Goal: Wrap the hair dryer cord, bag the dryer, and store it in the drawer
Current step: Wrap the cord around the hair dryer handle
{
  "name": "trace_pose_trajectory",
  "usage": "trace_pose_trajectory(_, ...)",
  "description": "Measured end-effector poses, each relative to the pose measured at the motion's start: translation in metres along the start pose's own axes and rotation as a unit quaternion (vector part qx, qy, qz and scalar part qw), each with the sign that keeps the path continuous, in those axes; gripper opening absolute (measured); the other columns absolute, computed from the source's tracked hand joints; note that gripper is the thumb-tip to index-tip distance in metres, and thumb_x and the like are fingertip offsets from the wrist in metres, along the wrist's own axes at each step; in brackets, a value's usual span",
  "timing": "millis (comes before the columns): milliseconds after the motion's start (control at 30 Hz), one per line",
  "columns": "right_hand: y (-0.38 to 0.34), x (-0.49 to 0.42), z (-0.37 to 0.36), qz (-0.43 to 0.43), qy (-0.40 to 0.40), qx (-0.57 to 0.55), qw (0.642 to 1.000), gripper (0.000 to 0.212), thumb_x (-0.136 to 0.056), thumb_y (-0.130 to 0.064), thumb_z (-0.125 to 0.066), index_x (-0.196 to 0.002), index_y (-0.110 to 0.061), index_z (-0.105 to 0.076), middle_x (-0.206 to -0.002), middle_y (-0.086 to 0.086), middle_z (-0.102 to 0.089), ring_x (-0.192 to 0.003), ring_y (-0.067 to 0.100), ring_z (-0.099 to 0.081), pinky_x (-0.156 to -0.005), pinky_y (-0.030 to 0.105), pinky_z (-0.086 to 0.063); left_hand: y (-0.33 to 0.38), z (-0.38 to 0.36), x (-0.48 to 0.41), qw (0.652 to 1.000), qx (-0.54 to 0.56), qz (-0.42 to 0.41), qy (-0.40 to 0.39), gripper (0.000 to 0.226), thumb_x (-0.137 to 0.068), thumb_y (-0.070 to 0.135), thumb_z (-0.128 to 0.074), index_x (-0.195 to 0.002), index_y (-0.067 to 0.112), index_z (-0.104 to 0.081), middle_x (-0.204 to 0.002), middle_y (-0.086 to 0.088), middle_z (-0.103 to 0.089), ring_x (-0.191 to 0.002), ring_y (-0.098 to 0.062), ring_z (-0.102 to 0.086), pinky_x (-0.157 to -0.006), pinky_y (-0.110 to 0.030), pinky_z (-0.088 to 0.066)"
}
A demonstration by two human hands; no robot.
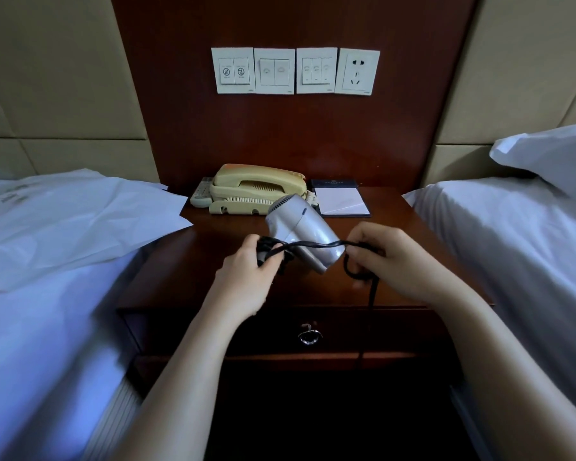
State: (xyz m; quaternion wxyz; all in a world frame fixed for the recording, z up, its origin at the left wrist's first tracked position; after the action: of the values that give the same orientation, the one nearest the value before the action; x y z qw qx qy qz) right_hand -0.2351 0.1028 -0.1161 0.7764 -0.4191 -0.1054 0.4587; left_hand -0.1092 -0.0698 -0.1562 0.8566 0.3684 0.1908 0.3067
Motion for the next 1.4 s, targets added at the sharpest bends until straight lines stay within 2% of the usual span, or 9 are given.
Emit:
trace_pose_trajectory(200,-0.001,0.002,-0.006,-0.056,-0.043,-0.21,0.975,0.022,-0.097,-0.004,-0.043,-0.11,-0.008,-0.059,-0.065,0.001,-0.053,-0.049,0.012,-0.054,-0.05,0.021,-0.051,-0.001,0.009,0.001,1.0,0.014,-0.002,0.017,0.021,-0.092,0.048,-0.043,-0.108,0.035,-0.044,-0.085,0.013,-0.055,-0.08,-0.031,-0.066,-0.071,-0.044,-0.057)
trace_pose_trajectory(333,0.006,0.001,-0.004,-0.082,-0.011,-0.119,0.989,0.022,-0.097,-0.014,-0.047,-0.093,-0.014,-0.069,-0.057,-0.002,-0.047,-0.04,0.003,-0.033,-0.04,0.014,-0.027,-0.006,0.01,0.002,1.0,-0.014,0.009,-0.001,0.032,-0.09,0.052,-0.042,-0.116,0.033,-0.046,-0.099,0.0,-0.06,-0.085,-0.032,-0.066,-0.071,-0.046,-0.057)
trace_pose_trajectory(400,0.006,0.001,0.001,-0.077,0.019,-0.103,0.991,0.023,-0.095,-0.016,-0.05,-0.083,-0.013,-0.069,-0.049,-0.006,-0.042,-0.04,0.005,-0.031,-0.039,0.015,-0.024,-0.006,0.011,0.001,1.0,-0.019,0.008,-0.006,0.031,-0.089,0.052,-0.042,-0.114,0.034,-0.047,-0.1,-0.001,-0.061,-0.082,-0.031,-0.066,-0.068,-0.044,-0.058)
trace_pose_trajectory(533,0.008,-0.003,0.011,-0.058,0.128,-0.169,0.975,0.025,-0.093,-0.012,-0.054,-0.069,-0.013,-0.061,-0.038,-0.013,-0.041,-0.036,0.0,-0.03,-0.038,0.011,-0.023,0.0,0.013,0.004,0.999,0.0,-0.014,-0.046,0.017,-0.094,0.043,-0.044,-0.105,0.031,-0.049,-0.088,0.002,-0.061,-0.057,-0.018,-0.064,-0.04,-0.025,-0.045)
trace_pose_trajectory(733,0.015,-0.007,0.025,-0.001,0.295,-0.147,0.944,0.025,-0.091,-0.015,-0.058,-0.066,-0.019,-0.059,-0.037,-0.016,-0.046,-0.035,-0.001,-0.036,-0.039,0.007,-0.025,0.012,0.003,0.015,0.979,0.025,-0.069,-0.188,0.022,-0.097,0.042,-0.04,-0.106,0.028,-0.054,-0.072,-0.018,-0.058,-0.048,-0.014,-0.057,-0.036,-0.022,-0.038)
trace_pose_trajectory(900,0.033,-0.006,0.034,-0.009,0.318,-0.146,0.937,0.026,-0.091,-0.014,-0.057,-0.066,-0.021,-0.059,-0.037,-0.016,-0.046,-0.033,0.0,-0.034,-0.038,0.008,-0.025,0.016,-0.003,0.019,0.957,0.1,-0.06,-0.267,0.031,-0.098,0.035,-0.042,-0.11,0.008,-0.051,-0.07,-0.01,-0.054,-0.045,-0.016,-0.052,-0.035,-0.021,-0.037)
trace_pose_trajectory(1133,0.045,-0.01,0.039,-0.019,0.34,-0.123,0.932,0.024,-0.093,-0.016,-0.054,-0.07,-0.013,-0.062,-0.034,-0.015,-0.037,-0.034,0.001,-0.028,-0.037,0.011,-0.021,0.016,0.001,0.024,0.907,0.237,0.002,-0.349,0.038,-0.098,0.032,-0.043,-0.123,0.005,-0.048,-0.076,-0.013,-0.055,-0.04,-0.015,-0.049,-0.032,-0.015,-0.034)
trace_pose_trajectory(1267,0.056,-0.017,0.033,-0.028,0.348,-0.101,0.932,0.023,-0.092,-0.015,-0.055,-0.078,-0.001,-0.065,-0.039,-0.011,-0.042,-0.038,0.0,-0.032,-0.039,0.011,-0.023,0.014,0.0,0.027,0.873,0.281,0.027,-0.398,0.03,-0.097,0.033,-0.042,-0.11,0.014,-0.061,-0.071,-0.012,-0.06,-0.038,-0.016,-0.048,-0.032,-0.014,-0.032)
trace_pose_trajectory(1400,0.067,-0.018,0.03,-0.046,0.319,-0.084,0.943,0.025,-0.092,-0.017,-0.055,-0.074,-0.003,-0.065,-0.07,0.035,-0.058,-0.064,0.019,-0.044,-0.052,0.023,-0.035,0.015,-0.004,0.026,0.846,0.347,0.03,-0.404,0.034,-0.087,0.041,-0.045,-0.086,0.014,-0.066,-0.067,-0.015,-0.058,-0.035,-0.016,-0.046,-0.032,-0.013,-0.032)
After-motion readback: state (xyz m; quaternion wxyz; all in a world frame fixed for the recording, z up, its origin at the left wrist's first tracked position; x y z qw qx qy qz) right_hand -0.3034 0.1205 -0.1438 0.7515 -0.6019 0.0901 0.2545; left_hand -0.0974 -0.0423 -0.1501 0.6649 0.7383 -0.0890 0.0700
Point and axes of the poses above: each hand's wrist, its own x-axis away from the middle knuckle, its own z-axis out of the back of the hand, y = z × x, the point moved 2 cm from there along -x, towards the middle knuckle
